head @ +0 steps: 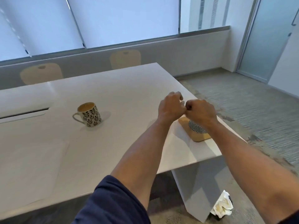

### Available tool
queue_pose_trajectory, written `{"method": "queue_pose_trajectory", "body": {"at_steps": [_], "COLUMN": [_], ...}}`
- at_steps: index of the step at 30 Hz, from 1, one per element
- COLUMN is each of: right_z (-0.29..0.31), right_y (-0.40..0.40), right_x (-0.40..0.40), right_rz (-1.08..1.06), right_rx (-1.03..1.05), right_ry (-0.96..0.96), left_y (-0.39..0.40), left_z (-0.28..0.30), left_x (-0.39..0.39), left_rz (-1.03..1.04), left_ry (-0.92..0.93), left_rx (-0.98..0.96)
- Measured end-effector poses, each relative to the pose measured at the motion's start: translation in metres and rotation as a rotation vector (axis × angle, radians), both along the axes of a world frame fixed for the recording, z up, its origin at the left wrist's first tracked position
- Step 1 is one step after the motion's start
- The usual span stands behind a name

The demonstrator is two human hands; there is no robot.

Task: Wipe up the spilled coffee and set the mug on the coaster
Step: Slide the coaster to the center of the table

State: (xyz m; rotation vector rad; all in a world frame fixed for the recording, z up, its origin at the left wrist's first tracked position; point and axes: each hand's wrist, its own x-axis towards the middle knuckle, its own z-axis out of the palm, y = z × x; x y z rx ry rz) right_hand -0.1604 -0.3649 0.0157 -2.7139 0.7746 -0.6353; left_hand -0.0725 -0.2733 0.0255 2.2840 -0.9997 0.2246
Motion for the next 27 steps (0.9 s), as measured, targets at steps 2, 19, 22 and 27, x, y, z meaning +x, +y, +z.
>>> {"method": "queue_pose_trajectory", "body": {"at_steps": [2,19,22,27], "right_z": [-0.005,-0.042,-0.043,-0.043], "right_y": [0.005,-0.014,-0.017,-0.023], "right_x": [0.005,0.004,0.001,-0.001], "right_rz": [0.026,-0.358,-0.389,-0.426], "right_rx": [-0.014,-0.002,0.057,0.104], "right_ry": [0.001,0.269,0.273,0.299], "left_y": [0.012,0.027,0.026,0.022], "left_z": [-0.008,-0.093,-0.098,-0.101], "left_x": [0.004,-0.034,-0.037,-0.034], "left_rz": [0.018,-0.077,-0.113,-0.111], "left_ry": [0.05,0.152,0.09,0.059], "left_rx": [-0.004,0.292,0.341,0.367]}}
